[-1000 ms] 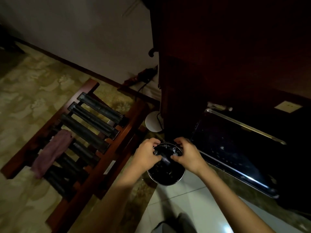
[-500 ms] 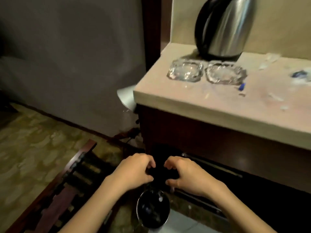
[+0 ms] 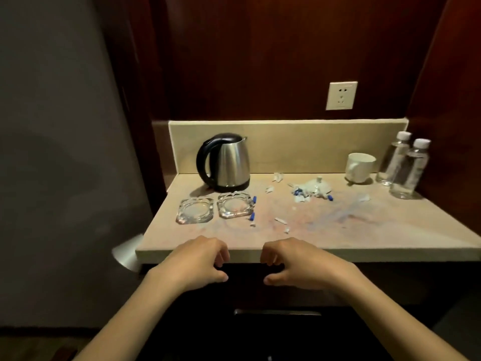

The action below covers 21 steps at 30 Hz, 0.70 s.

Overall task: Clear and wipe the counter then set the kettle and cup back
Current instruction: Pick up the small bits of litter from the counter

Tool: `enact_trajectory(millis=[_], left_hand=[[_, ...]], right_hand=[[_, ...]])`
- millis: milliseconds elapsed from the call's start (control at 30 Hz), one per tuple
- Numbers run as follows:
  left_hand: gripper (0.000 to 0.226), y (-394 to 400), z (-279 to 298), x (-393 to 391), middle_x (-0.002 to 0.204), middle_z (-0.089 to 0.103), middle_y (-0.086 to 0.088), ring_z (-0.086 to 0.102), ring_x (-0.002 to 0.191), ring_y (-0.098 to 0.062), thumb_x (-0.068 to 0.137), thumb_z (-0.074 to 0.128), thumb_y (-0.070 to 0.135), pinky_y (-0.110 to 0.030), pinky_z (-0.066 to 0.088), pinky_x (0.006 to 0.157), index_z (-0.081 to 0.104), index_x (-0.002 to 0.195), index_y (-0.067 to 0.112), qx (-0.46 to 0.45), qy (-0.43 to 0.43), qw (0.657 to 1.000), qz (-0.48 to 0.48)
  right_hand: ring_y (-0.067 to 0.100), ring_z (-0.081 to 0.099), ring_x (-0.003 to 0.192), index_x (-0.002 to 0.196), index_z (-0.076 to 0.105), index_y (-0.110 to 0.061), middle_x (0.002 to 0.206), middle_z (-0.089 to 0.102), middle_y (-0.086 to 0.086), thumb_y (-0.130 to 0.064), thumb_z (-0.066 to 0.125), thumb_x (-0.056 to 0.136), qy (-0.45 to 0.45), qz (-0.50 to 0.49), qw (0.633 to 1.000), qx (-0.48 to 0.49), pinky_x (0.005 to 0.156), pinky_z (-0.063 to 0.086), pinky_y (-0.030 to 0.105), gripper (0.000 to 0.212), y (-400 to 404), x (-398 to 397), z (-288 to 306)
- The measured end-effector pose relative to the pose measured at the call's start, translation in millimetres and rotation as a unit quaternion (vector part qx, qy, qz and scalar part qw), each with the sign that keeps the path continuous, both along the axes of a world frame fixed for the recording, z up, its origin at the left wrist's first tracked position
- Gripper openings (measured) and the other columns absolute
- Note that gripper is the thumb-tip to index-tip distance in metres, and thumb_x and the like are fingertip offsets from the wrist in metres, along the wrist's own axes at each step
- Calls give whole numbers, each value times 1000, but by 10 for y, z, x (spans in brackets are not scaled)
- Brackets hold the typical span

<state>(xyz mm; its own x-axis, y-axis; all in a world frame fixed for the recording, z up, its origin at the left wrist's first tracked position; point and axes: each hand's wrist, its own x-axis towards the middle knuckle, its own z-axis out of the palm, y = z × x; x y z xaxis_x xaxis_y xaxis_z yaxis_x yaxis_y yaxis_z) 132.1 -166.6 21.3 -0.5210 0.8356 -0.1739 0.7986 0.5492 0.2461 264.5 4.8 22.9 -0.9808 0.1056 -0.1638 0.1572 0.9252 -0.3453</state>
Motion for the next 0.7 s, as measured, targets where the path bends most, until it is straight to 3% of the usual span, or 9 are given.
enact_trajectory(millis=[267,500,700], left_hand=[[31,757,92,-12,101,64,16,59,93,-4,79,69,38,-31,51,88,61,109,30,2,-5,999,-48],[31,1470,79,-353,97,63,17,61,91,-5,80,69,37,-32,53,85,62,109,29,13,-21,1000,-15],[27,2050,43,-504,91,63,18,63,86,-1,80,70,38,-27,53,81,63,106,30,58,-39,998,-1]], right_hand=[[6,57,101,117,57,-26,114,61,-9,-40,67,85,15,-44,999,1,89,48,24,37,698,110,63],[3,56,103,120,55,-28,116,59,-11,-42,64,87,10,-19,1000,8,91,49,26,37,1475,-277,74],[5,59,100,114,59,-24,106,60,-12,-39,64,86,17,0,1000,0,88,48,26,32,2108,-563,-1]])
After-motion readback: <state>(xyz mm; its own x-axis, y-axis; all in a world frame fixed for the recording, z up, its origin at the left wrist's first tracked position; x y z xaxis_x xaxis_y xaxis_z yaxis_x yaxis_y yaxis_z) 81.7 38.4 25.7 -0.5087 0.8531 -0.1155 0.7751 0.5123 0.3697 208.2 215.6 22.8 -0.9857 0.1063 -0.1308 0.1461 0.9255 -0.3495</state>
